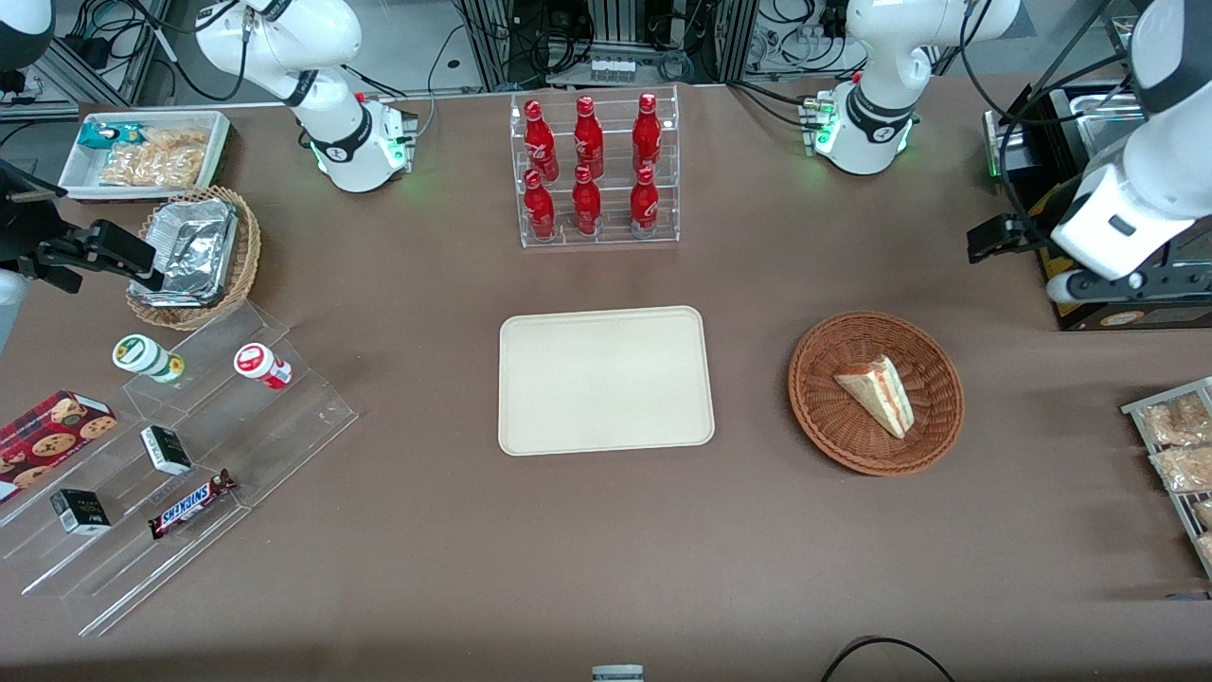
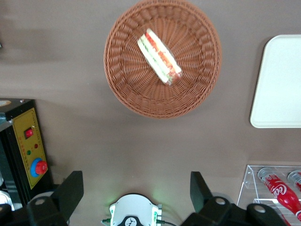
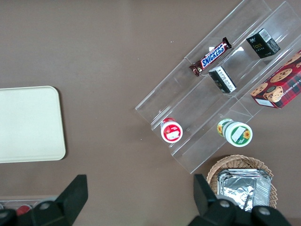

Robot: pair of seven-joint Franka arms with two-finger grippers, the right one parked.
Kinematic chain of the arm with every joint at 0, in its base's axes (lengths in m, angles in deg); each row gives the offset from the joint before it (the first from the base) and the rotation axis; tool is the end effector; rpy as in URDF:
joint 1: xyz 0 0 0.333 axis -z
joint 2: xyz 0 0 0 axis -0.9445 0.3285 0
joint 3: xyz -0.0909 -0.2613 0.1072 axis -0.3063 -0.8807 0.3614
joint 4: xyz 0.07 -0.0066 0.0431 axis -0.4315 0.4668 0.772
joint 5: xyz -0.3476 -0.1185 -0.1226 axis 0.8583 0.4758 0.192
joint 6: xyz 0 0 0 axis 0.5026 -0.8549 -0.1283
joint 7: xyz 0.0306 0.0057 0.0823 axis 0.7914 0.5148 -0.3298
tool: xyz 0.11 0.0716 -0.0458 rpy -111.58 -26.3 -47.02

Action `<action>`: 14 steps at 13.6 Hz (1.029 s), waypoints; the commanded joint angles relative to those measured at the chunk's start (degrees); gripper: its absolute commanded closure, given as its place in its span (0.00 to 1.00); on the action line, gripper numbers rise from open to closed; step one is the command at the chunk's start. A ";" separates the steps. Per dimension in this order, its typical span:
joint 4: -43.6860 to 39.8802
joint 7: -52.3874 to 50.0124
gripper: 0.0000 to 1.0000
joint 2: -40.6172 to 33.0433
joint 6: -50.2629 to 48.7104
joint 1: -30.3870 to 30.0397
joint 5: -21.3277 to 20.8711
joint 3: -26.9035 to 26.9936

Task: Place sandwich from basket to tray
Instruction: 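Move the left gripper over the wrapped sandwich in the wicker basket, then lower the open left gripper around the sandwich and close it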

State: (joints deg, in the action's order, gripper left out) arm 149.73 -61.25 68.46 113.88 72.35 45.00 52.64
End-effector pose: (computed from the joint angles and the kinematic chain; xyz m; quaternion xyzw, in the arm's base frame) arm 0.5164 -0.0447 0.5089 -0.9925 -0.0198 0.1205 0.0071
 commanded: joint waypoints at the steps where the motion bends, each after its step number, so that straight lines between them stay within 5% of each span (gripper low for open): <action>1: 2.85 0.46 0.00 1.93 2.38 -0.03 0.06 -0.18; 9: 16.38 -0.76 0.00 5.54 25.58 0.14 0.06 -0.27; 14: 25.43 -13.04 0.00 6.07 41.84 1.98 0.06 -0.45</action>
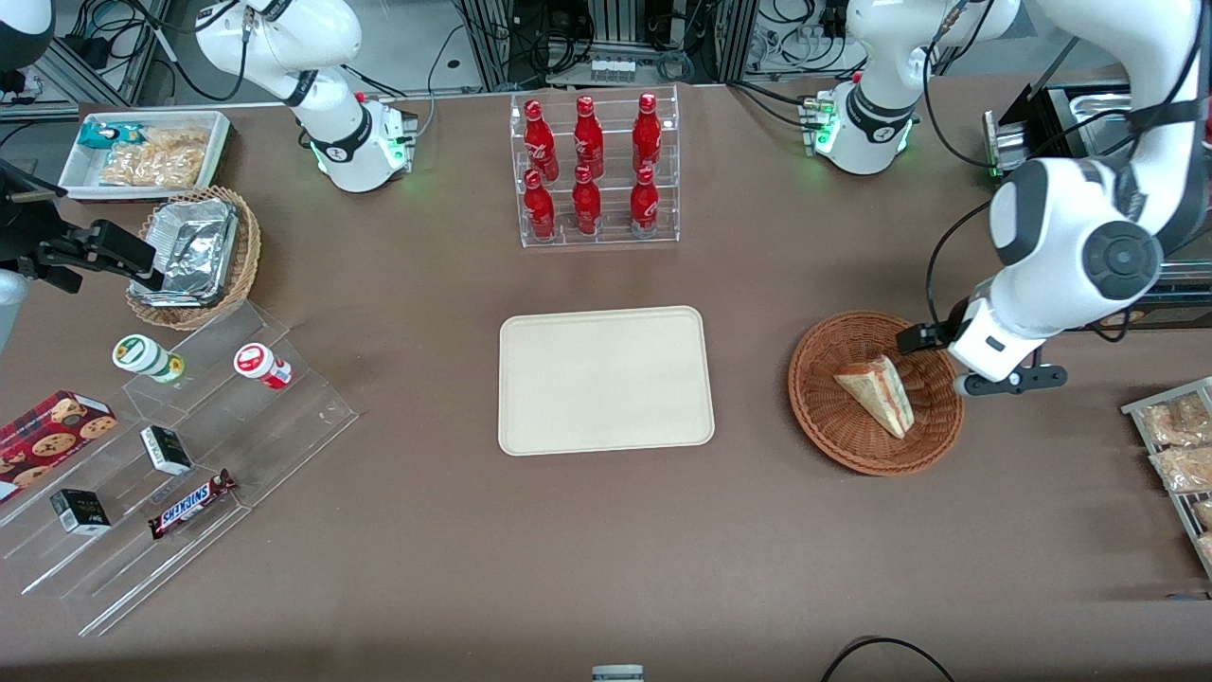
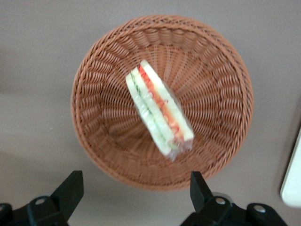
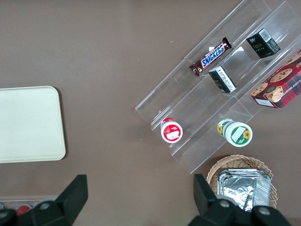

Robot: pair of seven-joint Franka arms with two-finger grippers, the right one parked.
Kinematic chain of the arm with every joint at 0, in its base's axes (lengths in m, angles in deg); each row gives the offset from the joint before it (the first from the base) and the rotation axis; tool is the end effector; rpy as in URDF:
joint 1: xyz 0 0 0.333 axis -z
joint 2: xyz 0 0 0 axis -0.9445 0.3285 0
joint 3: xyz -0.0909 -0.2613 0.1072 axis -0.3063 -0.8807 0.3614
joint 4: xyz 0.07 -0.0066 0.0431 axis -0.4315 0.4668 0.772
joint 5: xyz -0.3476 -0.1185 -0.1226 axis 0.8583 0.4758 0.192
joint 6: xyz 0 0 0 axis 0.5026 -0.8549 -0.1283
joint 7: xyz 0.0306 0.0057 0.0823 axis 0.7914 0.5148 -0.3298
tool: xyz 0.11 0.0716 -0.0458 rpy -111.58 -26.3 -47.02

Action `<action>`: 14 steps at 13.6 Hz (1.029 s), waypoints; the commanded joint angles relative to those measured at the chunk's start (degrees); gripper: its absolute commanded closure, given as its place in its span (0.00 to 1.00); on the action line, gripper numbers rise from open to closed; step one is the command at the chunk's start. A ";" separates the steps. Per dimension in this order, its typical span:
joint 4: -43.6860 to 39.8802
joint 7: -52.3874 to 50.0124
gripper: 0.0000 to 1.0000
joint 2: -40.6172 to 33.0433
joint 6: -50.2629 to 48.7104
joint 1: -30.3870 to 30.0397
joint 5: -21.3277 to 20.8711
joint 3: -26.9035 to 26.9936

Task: Place sandwich from basket to tray
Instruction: 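Lower the open left gripper around the sandwich and close it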

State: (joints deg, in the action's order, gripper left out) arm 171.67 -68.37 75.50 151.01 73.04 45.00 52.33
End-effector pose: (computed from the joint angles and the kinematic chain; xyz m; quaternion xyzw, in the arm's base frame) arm 0.5415 -0.0553 0.3147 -0.9958 -0.0762 0.0503 0.0005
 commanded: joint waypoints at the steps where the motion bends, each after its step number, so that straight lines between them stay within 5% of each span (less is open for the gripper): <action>1: 4.29 -9.17 0.00 -0.80 6.39 1.56 -0.03 -0.14; 10: 6.68 -41.07 0.00 3.33 17.02 1.74 0.06 -1.02; 14: 6.59 -41.64 0.00 5.26 18.27 1.65 0.06 -1.46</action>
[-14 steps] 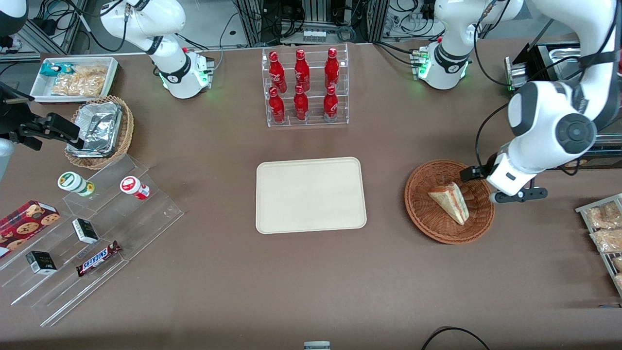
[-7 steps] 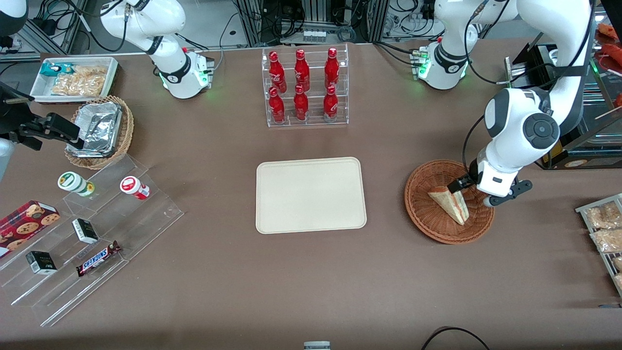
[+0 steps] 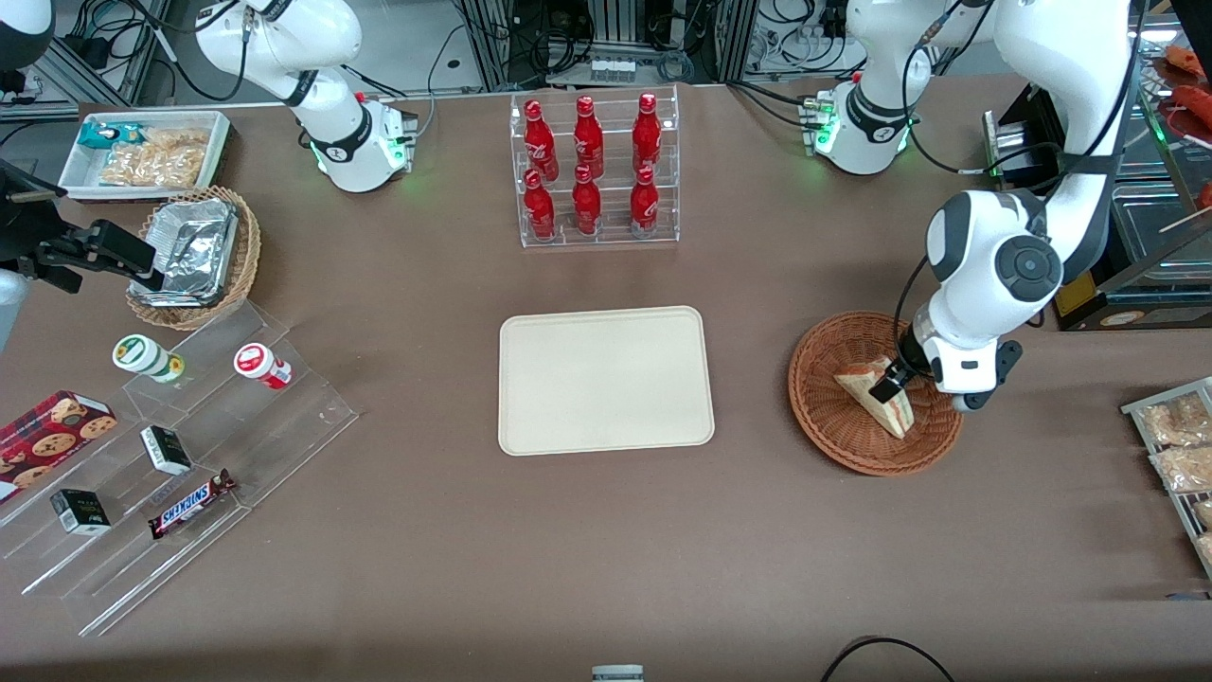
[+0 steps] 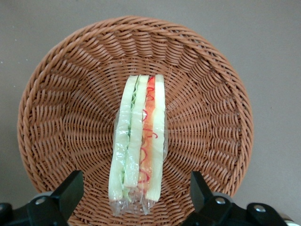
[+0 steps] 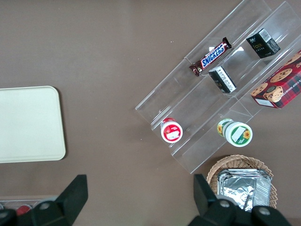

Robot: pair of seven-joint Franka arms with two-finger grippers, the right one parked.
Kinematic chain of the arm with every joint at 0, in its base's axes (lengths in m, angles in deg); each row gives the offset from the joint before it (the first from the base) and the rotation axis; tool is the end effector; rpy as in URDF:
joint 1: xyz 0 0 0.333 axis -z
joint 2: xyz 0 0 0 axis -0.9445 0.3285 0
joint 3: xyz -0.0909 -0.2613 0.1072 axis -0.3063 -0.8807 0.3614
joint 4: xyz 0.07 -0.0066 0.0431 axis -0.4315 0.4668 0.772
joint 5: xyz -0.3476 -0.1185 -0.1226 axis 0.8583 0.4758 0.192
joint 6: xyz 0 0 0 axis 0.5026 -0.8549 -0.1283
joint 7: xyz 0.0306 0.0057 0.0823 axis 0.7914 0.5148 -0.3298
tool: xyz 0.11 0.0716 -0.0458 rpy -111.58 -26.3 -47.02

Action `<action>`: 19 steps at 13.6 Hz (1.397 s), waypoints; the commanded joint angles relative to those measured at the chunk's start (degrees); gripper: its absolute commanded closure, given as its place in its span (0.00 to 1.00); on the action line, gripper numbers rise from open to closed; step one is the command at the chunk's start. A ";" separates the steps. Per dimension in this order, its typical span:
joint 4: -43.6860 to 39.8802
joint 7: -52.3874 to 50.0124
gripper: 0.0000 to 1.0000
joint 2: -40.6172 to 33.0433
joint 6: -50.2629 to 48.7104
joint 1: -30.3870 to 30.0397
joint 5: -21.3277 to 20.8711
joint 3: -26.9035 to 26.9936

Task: Place sandwich from basket to tray
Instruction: 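Lower the open left gripper around the sandwich and close it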

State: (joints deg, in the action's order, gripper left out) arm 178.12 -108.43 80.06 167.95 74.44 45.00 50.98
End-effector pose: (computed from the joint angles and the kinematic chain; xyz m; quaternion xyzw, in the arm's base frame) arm 0.5389 -0.0815 0.2484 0.9195 0.3929 -0.0043 0.0115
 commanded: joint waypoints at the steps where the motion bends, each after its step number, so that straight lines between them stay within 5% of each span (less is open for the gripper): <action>1: 0.23 -1.67 0.00 1.23 1.42 0.24 0.06 -0.10; 12: -1.44 -1.50 0.00 6.60 1.51 0.24 0.06 -0.19; 13: -1.61 -1.49 0.08 6.95 1.42 0.16 0.06 -0.10; 16: -2.14 -1.23 0.81 6.42 0.72 0.24 -0.03 -0.10; 19: -2.32 1.22 0.91 5.29 0.63 0.24 -0.03 -0.19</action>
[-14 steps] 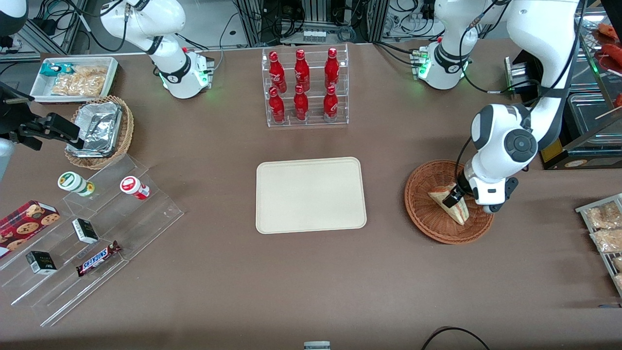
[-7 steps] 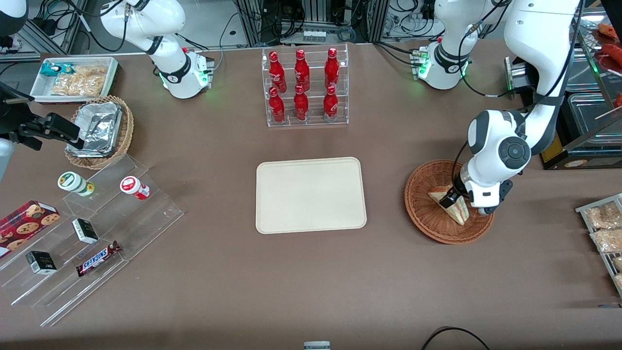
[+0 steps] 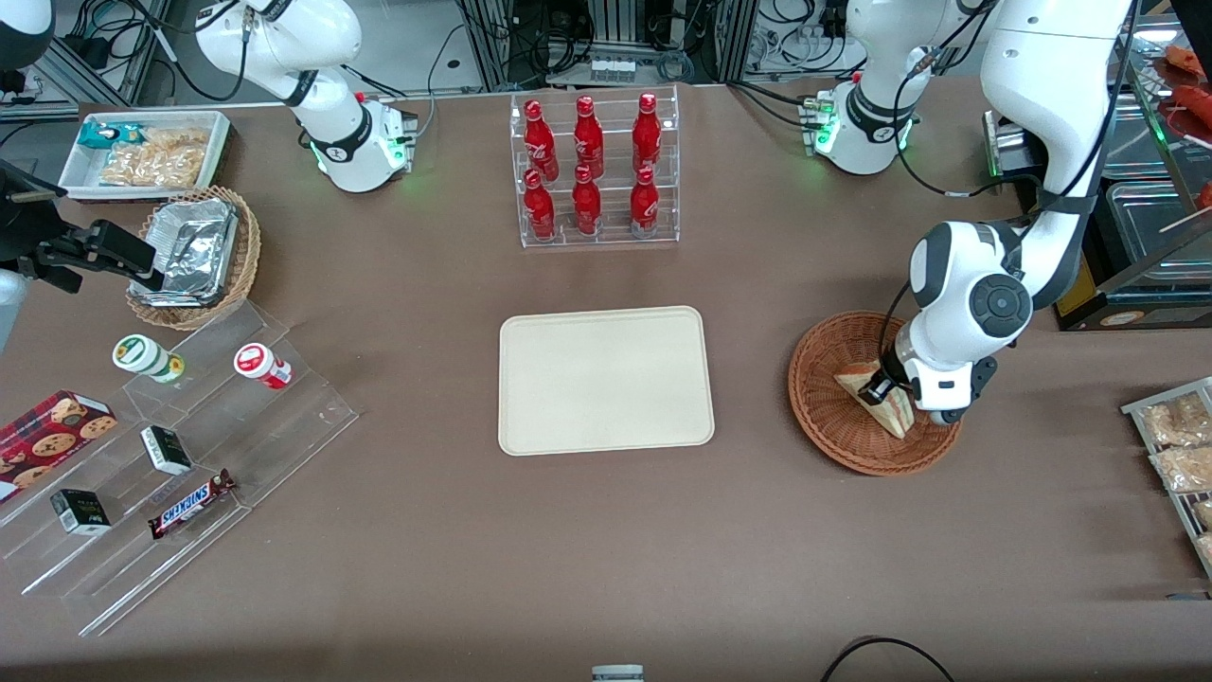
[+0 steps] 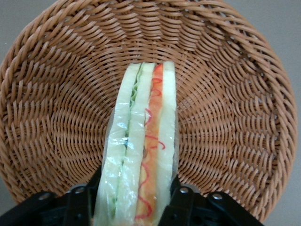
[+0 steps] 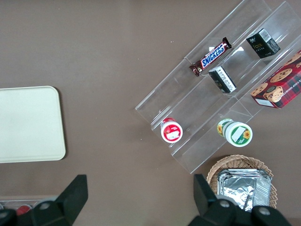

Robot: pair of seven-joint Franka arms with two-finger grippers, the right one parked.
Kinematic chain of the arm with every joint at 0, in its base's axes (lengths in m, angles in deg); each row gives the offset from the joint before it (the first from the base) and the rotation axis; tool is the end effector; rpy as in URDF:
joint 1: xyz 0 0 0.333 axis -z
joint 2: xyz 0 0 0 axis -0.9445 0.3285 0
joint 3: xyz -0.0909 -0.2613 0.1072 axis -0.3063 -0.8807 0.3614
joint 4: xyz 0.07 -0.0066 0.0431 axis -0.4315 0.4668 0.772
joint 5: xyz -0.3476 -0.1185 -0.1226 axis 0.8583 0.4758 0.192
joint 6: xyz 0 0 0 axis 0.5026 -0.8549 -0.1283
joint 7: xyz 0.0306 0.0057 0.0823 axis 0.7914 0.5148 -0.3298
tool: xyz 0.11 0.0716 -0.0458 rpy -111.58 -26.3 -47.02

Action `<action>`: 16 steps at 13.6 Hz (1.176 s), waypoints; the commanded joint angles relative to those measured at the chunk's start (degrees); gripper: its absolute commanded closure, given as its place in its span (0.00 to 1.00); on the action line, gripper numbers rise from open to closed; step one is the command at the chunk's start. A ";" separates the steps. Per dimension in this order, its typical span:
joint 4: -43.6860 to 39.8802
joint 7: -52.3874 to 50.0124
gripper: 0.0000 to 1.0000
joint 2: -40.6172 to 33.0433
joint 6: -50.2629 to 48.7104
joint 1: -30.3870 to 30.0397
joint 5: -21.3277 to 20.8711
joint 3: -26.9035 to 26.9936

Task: Place sandwich from basket to tray
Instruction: 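Lower the open left gripper around the sandwich and close it, then lift the sandwich and carry it toward the beige tray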

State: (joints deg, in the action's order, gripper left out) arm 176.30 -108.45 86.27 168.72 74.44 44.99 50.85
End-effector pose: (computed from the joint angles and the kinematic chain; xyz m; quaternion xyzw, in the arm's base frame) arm 0.5408 -0.0837 0.2031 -0.9191 -0.3927 0.0335 0.0010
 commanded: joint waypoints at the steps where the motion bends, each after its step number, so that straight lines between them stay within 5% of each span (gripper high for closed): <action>1: -0.67 1.34 0.92 -1.10 -0.15 0.24 -0.02 -0.06; 4: -3.83 3.69 0.92 -1.37 -4.69 0.24 -0.11 -2.43; 6: -8.12 19.62 0.89 -1.02 -11.80 0.24 -0.29 -4.18; 8: -12.26 24.71 0.91 -0.58 -16.99 0.24 -0.29 -5.76; 11: -15.44 22.88 0.92 -0.05 -20.27 0.33 -0.99 -10.59; 16: -27.18 6.10 0.87 7.75 -25.70 5.68 -13.03 -16.67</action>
State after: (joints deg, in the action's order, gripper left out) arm 157.14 -97.95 88.71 147.53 77.18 34.93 34.54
